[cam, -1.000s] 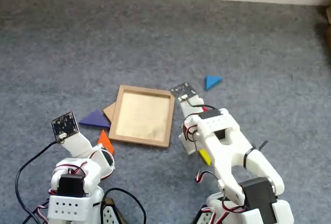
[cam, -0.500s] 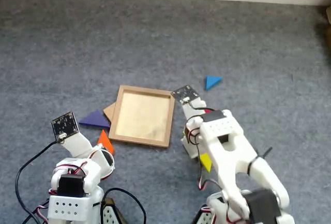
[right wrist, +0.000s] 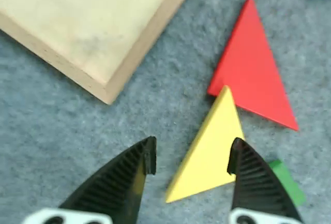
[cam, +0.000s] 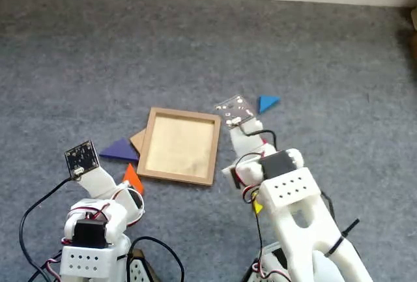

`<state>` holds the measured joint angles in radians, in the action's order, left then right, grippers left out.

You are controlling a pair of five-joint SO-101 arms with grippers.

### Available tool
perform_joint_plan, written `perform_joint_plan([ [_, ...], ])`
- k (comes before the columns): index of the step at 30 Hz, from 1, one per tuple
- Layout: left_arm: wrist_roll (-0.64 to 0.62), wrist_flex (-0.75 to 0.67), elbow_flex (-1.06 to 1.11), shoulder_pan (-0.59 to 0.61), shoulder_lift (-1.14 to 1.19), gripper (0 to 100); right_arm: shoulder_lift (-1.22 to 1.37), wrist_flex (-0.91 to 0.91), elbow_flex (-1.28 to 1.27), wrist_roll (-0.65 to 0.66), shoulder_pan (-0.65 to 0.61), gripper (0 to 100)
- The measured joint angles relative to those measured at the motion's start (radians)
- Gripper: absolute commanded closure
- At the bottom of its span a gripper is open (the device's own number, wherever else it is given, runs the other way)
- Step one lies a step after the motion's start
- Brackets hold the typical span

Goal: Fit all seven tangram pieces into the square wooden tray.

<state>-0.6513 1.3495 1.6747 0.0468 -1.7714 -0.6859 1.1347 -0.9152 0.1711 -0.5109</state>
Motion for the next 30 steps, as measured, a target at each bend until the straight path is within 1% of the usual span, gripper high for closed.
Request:
perform_joint_plan([
  [3,0.0,0.0,0.0,0.0,0.0,99,0.0,0.0,0.048,-0.063,-0.051,77.9],
  [7,0.0,0.0,0.0,0.0,0.0,99,0.0,0.0,0.078,-0.129,-0.052,77.6],
  [9,0.0,0.0,0.0,0.0,0.0,99,0.0,0.0,0.077,-0.158,-0.052,74.4],
  [12,0.0,0.0,0.0,0.0,0.0,99,-0.002,0.0,0.031,-0.204,-0.029,66.6],
  [15,0.0,0.0,0.0,0.0,-0.002,99,0.008,0.0,-0.018,-0.241,0.003,64.8],
  [19,0.0,0.0,0.0,0.0,-0.002,99,0.075,-0.003,-0.055,-0.258,0.051,64.8],
  [24,0.0,0.0,0.0,0.0,-0.002,99,0.169,-0.118,-0.115,-0.259,0.112,64.8],
  [26,0.0,0.0,0.0,0.0,-0.002,99,0.209,-0.157,-0.123,-0.259,0.115,64.8],
  [30,0.0,0.0,0.0,0.0,-0.002,99,0.276,-0.178,-0.123,-0.259,0.118,64.8],
])
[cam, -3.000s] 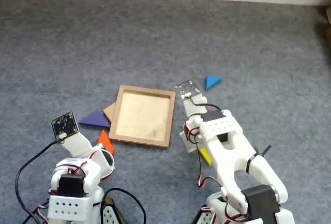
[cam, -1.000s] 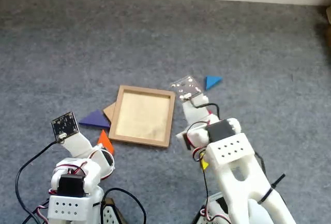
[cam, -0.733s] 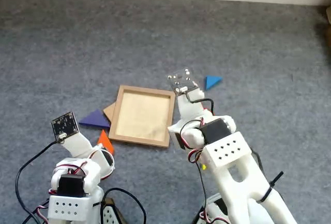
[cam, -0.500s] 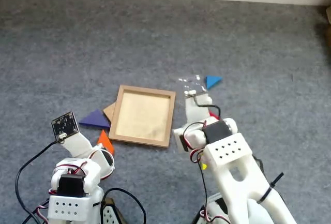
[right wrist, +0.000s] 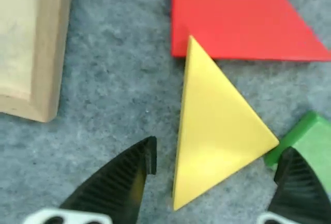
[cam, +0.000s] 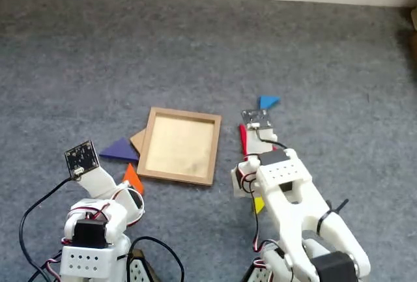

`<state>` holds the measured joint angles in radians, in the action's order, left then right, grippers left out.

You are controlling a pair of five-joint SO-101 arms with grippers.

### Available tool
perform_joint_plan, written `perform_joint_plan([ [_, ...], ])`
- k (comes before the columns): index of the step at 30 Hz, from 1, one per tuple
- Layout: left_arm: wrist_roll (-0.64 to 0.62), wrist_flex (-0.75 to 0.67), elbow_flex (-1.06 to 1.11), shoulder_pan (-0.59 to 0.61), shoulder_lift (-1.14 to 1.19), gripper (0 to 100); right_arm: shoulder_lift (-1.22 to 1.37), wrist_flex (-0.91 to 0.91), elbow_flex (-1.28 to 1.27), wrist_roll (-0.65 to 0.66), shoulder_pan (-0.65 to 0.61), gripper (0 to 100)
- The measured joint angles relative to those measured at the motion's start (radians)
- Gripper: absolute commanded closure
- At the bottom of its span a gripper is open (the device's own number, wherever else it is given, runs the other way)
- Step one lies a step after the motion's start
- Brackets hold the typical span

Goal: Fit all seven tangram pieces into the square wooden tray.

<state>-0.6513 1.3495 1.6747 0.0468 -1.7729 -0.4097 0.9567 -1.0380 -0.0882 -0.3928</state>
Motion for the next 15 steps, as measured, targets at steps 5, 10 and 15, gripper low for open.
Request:
perform_joint_plan([
  [5,0.0,0.0,0.0,0.0,0.0,99,0.021,-0.005,0.002,0.0,0.0,64.8],
  [10,0.0,0.0,0.0,0.0,0.0,99,0.028,-0.06,0.002,0.0,0.028,64.8],
  [15,0.0,0.0,0.0,0.0,0.0,99,0.028,-0.075,0.002,0.044,0.044,64.9],
])
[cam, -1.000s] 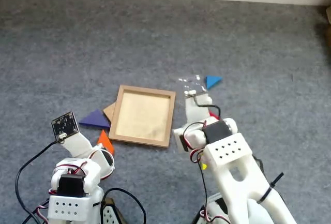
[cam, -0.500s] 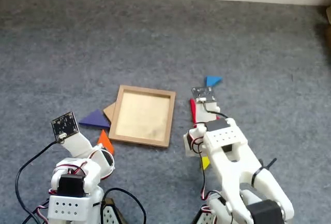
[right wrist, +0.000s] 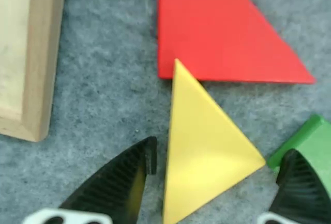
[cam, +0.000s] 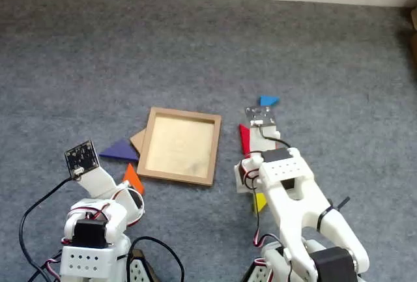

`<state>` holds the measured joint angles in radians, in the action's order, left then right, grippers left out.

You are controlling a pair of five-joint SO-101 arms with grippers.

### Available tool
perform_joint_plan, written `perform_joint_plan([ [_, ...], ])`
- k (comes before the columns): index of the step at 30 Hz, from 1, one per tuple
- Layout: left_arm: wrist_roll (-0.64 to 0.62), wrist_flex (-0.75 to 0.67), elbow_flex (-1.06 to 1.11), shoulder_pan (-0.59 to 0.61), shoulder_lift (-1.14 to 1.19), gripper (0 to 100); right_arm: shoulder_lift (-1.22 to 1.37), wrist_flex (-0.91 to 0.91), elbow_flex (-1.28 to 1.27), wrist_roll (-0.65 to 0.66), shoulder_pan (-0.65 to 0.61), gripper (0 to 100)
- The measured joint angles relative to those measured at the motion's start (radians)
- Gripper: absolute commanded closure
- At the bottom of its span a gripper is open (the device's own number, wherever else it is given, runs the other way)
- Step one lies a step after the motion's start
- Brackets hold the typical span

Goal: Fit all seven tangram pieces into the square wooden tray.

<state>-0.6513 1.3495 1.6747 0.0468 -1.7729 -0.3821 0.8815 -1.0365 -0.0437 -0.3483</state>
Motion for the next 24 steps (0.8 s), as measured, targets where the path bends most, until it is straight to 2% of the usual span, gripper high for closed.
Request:
perform_joint_plan([
  [24,0.0,0.0,0.0,0.0,0.0,99,0.0,-0.009,-0.025,0.018,-0.061,64.9],
])
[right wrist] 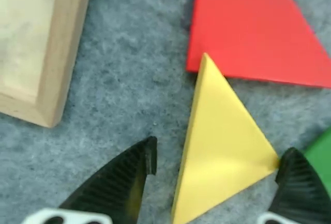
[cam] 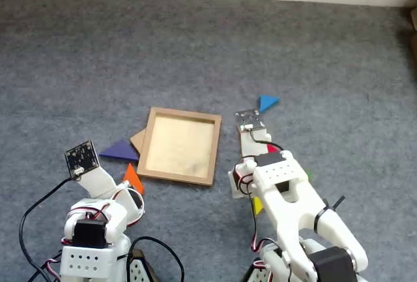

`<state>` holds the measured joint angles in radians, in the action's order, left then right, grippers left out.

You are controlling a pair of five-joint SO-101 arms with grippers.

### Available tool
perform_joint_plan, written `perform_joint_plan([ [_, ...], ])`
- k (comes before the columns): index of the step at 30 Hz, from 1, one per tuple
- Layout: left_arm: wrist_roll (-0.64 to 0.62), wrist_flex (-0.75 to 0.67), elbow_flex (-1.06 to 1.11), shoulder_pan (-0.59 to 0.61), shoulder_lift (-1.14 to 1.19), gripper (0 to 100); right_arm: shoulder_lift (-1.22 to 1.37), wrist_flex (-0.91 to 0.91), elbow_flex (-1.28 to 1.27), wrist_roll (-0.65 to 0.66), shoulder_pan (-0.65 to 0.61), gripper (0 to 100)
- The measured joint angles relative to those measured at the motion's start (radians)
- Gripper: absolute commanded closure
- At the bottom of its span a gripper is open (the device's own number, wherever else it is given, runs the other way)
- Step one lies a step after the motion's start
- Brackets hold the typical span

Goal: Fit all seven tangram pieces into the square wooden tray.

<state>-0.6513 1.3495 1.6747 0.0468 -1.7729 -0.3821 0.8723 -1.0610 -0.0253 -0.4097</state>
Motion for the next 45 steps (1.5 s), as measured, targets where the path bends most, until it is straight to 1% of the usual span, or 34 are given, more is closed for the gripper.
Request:
perform_joint_plan([
  [11,0.0,0.0,0.0,0.0,0.0,99,0.083,-0.002,0.012,0.0,0.002,65.0],
  [17,0.0,0.0,0.0,0.0,0.0,99,0.109,-0.002,0.015,0.0,0.003,73.2],
  [26,0.0,0.0,0.0,0.0,0.0,99,0.106,0.0,0.015,0.002,0.034,73.6],
  [32,0.0,0.0,0.0,0.0,0.0,99,-0.009,0.0,-0.008,0.002,0.043,81.0],
  [37,0.0,0.0,0.0,0.0,0.0,99,-0.141,0.003,-0.083,0.002,0.043,81.0],
  [45,0.0,0.0,0.0,0.0,0.0,99,-0.253,0.003,-0.112,0.002,0.043,81.1],
])
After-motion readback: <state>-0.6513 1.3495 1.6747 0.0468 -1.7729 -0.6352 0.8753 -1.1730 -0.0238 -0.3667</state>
